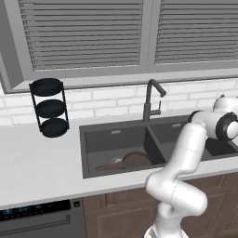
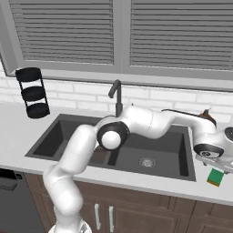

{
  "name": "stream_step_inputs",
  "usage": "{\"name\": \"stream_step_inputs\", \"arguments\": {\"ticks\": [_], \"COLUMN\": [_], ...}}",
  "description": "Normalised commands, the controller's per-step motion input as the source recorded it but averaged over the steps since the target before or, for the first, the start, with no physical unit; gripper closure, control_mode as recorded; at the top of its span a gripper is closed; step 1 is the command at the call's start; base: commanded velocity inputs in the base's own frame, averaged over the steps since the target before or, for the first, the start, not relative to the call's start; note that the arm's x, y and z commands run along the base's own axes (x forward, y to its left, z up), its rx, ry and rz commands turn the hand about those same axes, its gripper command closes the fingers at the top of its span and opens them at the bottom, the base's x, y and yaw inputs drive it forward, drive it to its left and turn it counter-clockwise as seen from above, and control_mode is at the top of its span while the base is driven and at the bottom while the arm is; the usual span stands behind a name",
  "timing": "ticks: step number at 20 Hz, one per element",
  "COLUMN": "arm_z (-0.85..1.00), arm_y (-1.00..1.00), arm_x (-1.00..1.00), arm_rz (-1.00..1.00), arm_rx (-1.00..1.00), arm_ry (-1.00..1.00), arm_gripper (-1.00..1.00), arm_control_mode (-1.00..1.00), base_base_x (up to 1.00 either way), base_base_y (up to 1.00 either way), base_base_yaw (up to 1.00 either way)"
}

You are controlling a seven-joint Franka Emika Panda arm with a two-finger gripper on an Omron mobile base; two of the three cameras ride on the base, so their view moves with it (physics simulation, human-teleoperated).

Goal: Pick the pan and sponge and place them into the sink. Then turn on the water.

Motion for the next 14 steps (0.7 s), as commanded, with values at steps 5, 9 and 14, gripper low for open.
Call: {"name": "stream_step_inputs", "arguments": {"ticks": [5,9,14], "arm_z": [-0.34,-0.32,-0.32], "arm_y": [-0.02,-0.07,-0.1], "arm_x": [0.11,0.0,0.0], "arm_rz": [-0.02,-0.03,-0.05], "arm_rx": [0.0,0.0,0.0], "arm_ry": [0.0,0.0,0.0], "arm_gripper": [-1.0,-1.0,-1.0], "arm_control_mode": [-1.0,-1.0,-1.0], "base_base_x": [0.0,0.0,0.0], "base_base_y": [0.0,0.0,0.0], "base_base_yaw": [0.0,0.0,0.0]}}
